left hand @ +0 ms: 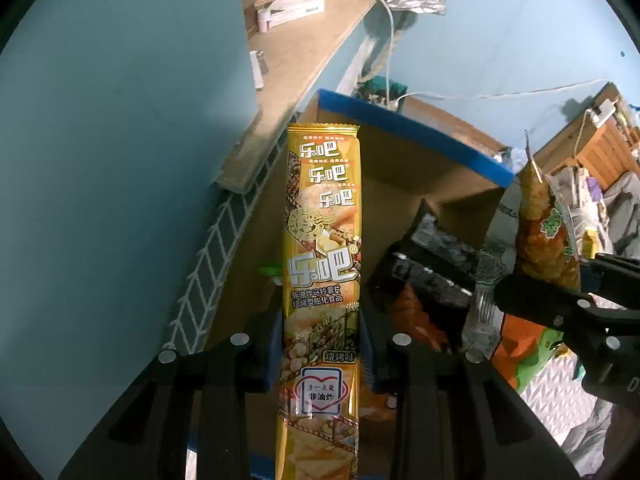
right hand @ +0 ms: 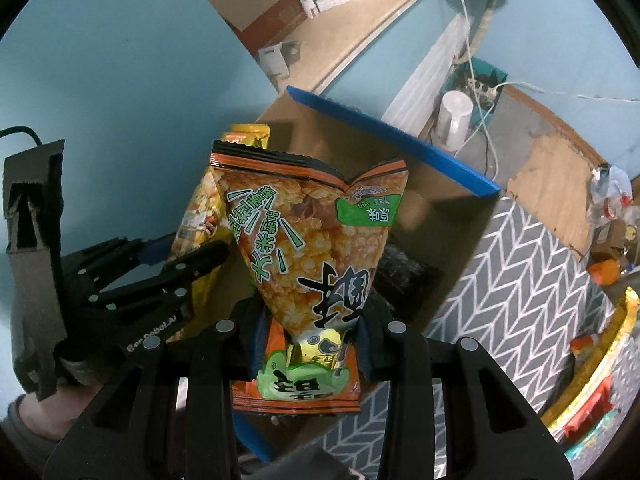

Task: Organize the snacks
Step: 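Open both tools to drop the yellow bar and peanut bag into the box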

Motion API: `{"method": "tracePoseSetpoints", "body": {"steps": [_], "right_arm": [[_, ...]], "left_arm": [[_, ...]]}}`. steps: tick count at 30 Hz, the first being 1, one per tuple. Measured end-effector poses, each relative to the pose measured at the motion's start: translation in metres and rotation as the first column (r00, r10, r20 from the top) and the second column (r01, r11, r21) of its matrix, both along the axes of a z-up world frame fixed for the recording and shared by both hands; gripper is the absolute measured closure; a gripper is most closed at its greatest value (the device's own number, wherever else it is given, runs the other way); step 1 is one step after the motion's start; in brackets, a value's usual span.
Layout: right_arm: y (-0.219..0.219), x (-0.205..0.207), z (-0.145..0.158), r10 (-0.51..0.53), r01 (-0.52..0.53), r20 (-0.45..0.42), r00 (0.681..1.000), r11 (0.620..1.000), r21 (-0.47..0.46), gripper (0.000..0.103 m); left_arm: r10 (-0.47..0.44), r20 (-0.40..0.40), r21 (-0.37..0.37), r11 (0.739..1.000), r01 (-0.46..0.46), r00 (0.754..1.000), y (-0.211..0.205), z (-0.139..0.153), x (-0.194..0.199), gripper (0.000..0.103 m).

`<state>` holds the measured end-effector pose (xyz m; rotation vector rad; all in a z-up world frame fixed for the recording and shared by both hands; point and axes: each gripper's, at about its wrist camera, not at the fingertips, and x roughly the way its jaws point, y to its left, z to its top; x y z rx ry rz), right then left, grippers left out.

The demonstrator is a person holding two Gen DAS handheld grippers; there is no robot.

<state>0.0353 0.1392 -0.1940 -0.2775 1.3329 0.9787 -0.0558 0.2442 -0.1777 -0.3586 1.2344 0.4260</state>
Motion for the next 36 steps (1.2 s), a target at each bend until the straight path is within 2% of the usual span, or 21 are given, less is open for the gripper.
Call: {"method": "tracePoseSetpoints", "body": {"steps": [7,11,12,14,18,22,27,29,36], "right_arm": [[0.01,0.002,-0.005,-0.001,0.001,0.019,1.0,0.999,-0.033,0.066],[0.01,0.006,-0.002,-0.017,0.018,0.038,0.999,0.999,-0.031,0.052],[0.01,0.007,0.0,-0.026,0.027,0.042,0.999,0.999,-0.026,0.046],[0.008,0.009,0.003,-0.04,0.041,0.045,0.998,0.999,-0.015,0.042],[0.004,0.012,0.011,-0.06,0.061,0.052,0.997,0.998,-0.007,0.04],[-0.001,0.015,0.018,-0.069,0.07,0.081,0.994,0.998,-0.009,0.037],[-0.014,0.019,0.025,-0.089,0.091,0.102,0.991,0.996,-0.01,0.036],[-0.021,0.021,0.028,-0.101,0.103,0.109,0.989,0.995,-0.011,0.036],[-0.056,0.024,0.037,-0.119,0.122,0.128,0.985,0.992,-0.013,0.036]], "left_arm": [[0.014,-0.001,-0.018,1.0,-0.014,1.0,0.005,-0.004,-0.005,0.069],[0.001,0.004,0.021,1.0,-0.001,1.0,0.002,0.005,-0.006,0.063],[0.002,0.006,0.023,1.0,-0.002,1.0,0.002,0.007,-0.006,0.063],[0.006,0.011,0.017,1.0,-0.006,1.0,0.002,0.011,-0.007,0.062],[0.011,0.016,0.015,1.0,-0.011,1.0,0.002,0.02,-0.012,0.06],[0.01,0.034,0.015,1.0,-0.01,0.999,-0.003,0.03,-0.011,0.051],[0.007,0.06,-0.001,1.0,-0.007,0.998,-0.014,0.043,-0.007,0.048],[0.009,0.074,-0.007,1.0,-0.008,0.997,-0.018,0.048,-0.006,0.043],[-0.002,0.101,-0.039,0.999,0.006,0.995,-0.038,0.057,0.0,0.042]]}}
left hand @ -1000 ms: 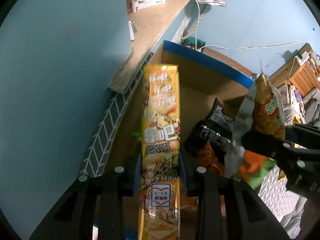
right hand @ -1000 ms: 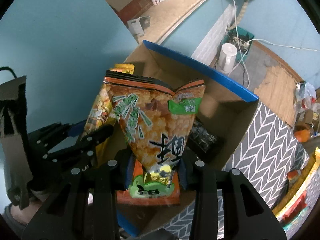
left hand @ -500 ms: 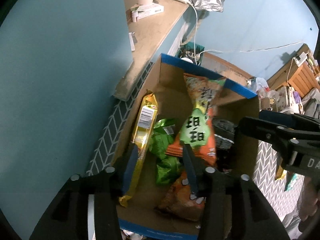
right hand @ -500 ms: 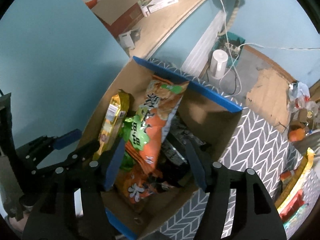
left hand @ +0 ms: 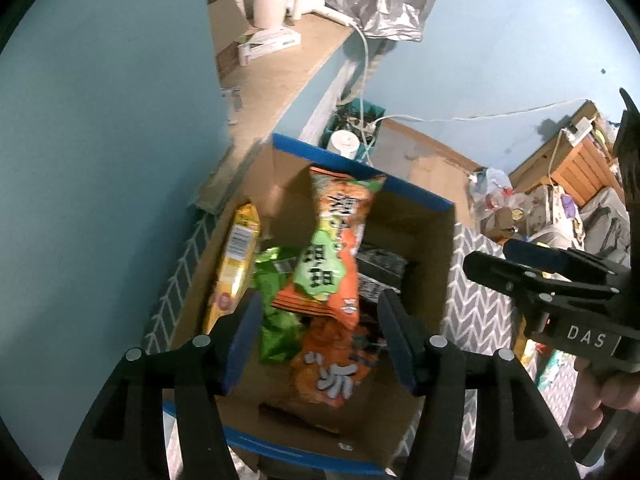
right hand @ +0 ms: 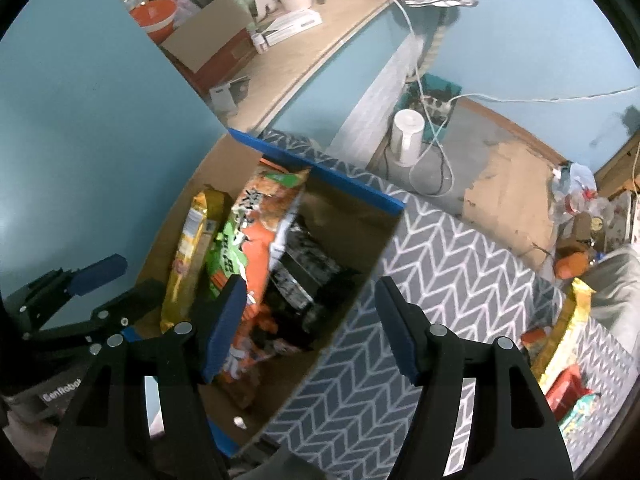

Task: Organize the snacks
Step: 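Open both tools to drop the yellow bar and peanut bag into the box, then move both open tools from the box back over the table snacks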

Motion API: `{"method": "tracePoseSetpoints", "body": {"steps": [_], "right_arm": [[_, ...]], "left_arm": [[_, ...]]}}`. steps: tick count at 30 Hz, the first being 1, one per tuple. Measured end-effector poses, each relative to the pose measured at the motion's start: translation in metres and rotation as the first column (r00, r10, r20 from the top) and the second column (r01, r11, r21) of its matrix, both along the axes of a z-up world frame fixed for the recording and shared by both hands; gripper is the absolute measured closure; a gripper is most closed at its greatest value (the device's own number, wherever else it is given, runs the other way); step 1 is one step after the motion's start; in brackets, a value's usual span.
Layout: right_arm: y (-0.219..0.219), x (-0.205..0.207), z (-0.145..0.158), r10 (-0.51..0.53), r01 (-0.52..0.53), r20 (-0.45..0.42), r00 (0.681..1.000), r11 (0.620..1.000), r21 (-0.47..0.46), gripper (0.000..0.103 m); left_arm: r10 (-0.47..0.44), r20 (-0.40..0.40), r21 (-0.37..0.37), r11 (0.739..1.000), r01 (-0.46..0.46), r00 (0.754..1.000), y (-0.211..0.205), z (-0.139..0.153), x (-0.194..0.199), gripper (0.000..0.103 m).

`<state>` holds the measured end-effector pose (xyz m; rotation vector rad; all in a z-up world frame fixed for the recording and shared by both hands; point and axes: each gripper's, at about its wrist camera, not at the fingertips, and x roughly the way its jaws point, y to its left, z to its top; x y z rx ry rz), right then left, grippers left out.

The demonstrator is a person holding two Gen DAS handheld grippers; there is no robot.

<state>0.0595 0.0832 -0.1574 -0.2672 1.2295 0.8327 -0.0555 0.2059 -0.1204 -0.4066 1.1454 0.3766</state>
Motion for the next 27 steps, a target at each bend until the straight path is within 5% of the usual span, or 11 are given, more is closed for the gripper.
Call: {"method": "tracePoseSetpoints", "body": {"steps": [16,27], "right_arm": [[-0.099,0.0,0.011,-0.075,0.078,0.063,0.995,0.996,-0.05,0.03],[-0.184,0.011,0.002,-0.229,0.231,0.033,0.973,0.97,-0.072,0.028]], "left_arm": [[-0.074,-0.007,-0.018,0.997,0.074,0.997,-0.066,0.008,0.016,0.033],[-0.179,-0.025,-0.062,0.982,0.177,0.984,-0.125,-0.002,0.04,0.033]]}}
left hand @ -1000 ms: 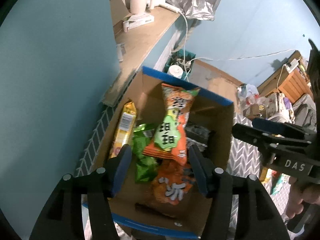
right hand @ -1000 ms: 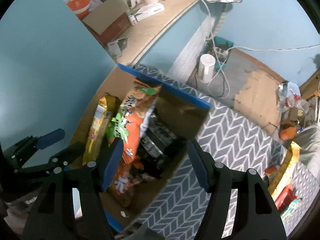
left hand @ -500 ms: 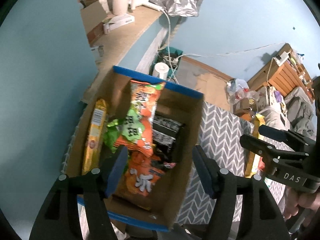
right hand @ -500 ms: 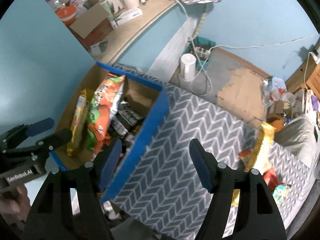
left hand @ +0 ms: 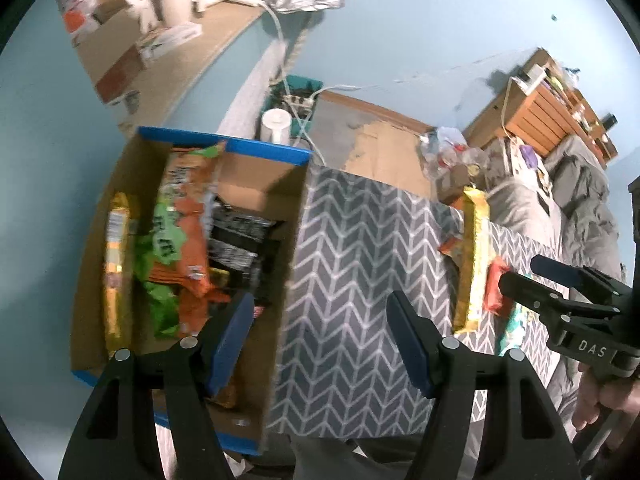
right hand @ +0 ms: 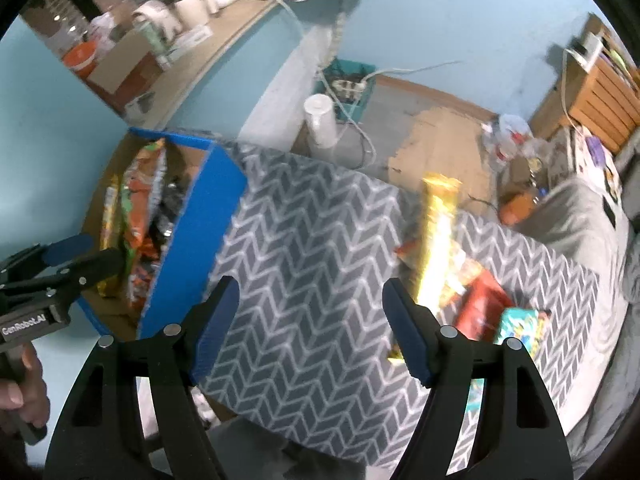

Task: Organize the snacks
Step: 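Move both open tools from the box back over the table snacks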

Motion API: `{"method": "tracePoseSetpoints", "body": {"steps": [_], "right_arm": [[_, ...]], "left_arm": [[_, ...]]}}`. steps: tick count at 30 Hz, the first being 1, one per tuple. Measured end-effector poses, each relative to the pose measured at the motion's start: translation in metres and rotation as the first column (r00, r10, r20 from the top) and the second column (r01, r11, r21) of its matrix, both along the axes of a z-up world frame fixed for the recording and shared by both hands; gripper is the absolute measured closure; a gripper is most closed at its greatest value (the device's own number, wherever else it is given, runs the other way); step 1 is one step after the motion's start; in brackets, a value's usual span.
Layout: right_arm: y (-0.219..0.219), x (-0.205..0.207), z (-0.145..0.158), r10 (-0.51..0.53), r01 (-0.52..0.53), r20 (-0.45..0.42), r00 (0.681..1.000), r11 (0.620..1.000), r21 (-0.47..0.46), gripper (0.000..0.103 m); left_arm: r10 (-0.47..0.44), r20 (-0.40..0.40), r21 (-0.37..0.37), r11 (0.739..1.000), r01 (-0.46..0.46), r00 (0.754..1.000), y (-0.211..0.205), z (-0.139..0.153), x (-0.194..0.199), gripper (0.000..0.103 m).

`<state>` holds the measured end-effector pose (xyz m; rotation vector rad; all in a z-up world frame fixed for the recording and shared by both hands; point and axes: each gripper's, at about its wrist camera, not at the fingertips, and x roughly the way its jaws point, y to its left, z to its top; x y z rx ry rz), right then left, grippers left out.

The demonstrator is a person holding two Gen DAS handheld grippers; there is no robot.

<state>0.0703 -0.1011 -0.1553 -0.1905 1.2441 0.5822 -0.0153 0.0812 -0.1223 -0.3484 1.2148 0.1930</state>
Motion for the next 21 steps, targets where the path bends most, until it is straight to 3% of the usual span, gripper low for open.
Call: {"method": "tracePoseSetpoints", "body": {"steps": [14,21], "right_arm": [[-0.112,0.018,-0.026,-0.169,0.167,-0.025,0.985,0.984,-0.067,0.024],[-0.165,0.033,-0.046,-0.241,0.235,-0.05,0.969,0.967,-0.1,0.023]], "left_arm": [[-0.192,-0.043,-0.006,0.981,0.192,0.98,-0.085,-0.02,0.037,0.033],[-0.22,-0.064,-0.011,0.976,0.22,0.973,-0.108,-0.028,0.051,0.033]]}}
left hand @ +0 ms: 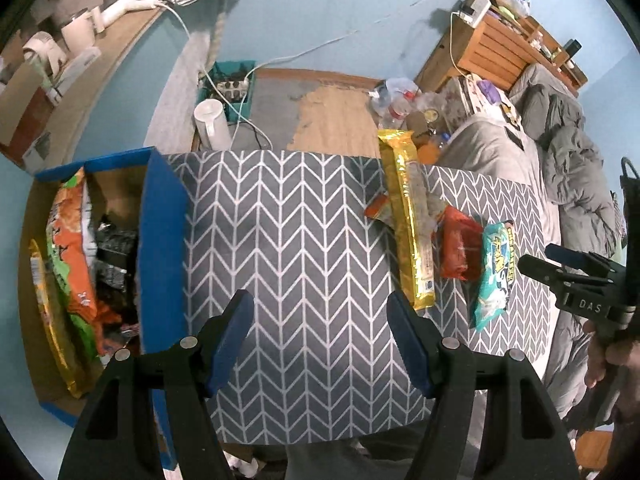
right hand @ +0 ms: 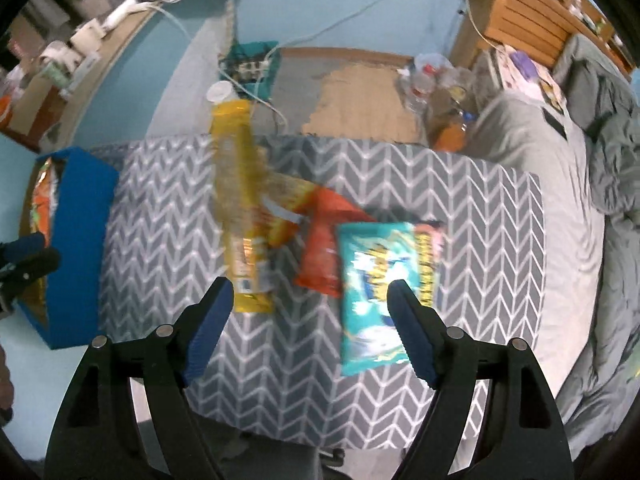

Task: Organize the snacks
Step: 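Move both open tools from the box back over the table snacks, then grasp the gold long bag with the left tool while the right tool grasps the teal squid-print bag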

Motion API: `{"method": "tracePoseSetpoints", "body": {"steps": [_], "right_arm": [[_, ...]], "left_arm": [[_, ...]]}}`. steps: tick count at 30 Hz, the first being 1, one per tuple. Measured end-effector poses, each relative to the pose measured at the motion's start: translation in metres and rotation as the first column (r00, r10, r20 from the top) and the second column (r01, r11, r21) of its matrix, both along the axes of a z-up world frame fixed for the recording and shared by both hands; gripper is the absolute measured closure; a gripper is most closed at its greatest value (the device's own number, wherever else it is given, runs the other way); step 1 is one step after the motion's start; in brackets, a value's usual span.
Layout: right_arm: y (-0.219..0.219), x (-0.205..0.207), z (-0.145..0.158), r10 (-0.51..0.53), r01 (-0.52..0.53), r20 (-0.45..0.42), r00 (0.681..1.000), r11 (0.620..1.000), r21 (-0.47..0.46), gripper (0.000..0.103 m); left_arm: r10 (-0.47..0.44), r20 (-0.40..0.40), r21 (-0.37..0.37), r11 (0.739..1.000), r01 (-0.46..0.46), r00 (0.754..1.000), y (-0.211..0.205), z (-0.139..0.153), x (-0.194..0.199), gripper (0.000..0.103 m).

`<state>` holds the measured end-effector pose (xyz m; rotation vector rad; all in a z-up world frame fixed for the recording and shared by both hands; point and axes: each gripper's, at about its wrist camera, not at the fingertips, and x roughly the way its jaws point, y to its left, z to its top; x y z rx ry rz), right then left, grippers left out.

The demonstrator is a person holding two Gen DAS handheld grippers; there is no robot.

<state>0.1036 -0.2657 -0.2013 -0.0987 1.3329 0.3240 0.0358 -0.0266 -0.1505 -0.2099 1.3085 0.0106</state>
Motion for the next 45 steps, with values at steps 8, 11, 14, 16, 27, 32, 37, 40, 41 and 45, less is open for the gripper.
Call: {"method": "tracePoseSetpoints", "body": {"steps": [8,11,14,16,27,32,37,40,41,45], "right_arm": [[-0.044,0.013,-0.033,-0.067,0.067,-0.049,0.997,0.998,-0.013,0.023],[-0.054,0.016,-0.049,-0.076,0.075,-0.073,0.994,0.997,-0.013,0.023],[-0.059,0.016,-0.064,-0.073,0.075,-0.097,0.993,0.997,0.014,0.023],[-0.06,0.016,-0.073,-0.076,0.08,-0.113,0.991,0.996,0.034,0.023],[-0.048,0.018,-0.094,-0.037,0.038,-0.1,0.994,0.999,0.012,0.023],[-0.04,0.014,-0.106,-0.022,0.021,-0.097,0.995,1.0,-0.011,0.022],[-0.036,0.017,-0.118,-0.02,0.015,-0.109,0.994,0.999,-0.048,0.022],[-0.037,0.023,-0.126,-0.04,0.034,-0.125,0.991,0.998,-0.046,0.022],[-0.037,0.024,-0.128,-0.046,0.04,-0.128,0.991,0.998,-0.046,0.022],[-0.041,0.033,-0.139,-0.06,0.055,-0.153,0.986,0.998,-0.036,0.022]], "left_arm": [[0.017,-0.023,-0.029,0.999,-0.017,1.0,-0.024,-0.017,0.016,0.028],[0.017,-0.042,-0.022,1.0,-0.018,0.999,-0.036,-0.03,0.022,0.028],[0.009,-0.062,-0.017,1.0,-0.011,0.998,-0.047,-0.042,0.028,0.028],[0.006,-0.076,-0.015,1.0,-0.007,0.997,-0.053,-0.05,0.031,0.028],[0.048,-0.127,-0.047,0.997,-0.054,0.991,-0.069,-0.076,0.056,0.028],[0.077,-0.136,-0.053,0.995,-0.084,0.988,-0.074,-0.085,0.072,0.024],[0.083,-0.156,-0.044,0.995,-0.091,0.984,-0.083,-0.099,0.086,0.024],[0.077,-0.169,-0.029,0.996,-0.083,0.983,-0.088,-0.107,0.093,0.024],[0.076,-0.174,-0.025,0.996,-0.082,0.982,-0.09,-0.11,0.095,0.024],[0.081,-0.185,-0.008,0.996,-0.083,0.979,-0.095,-0.119,0.104,0.024]]}}
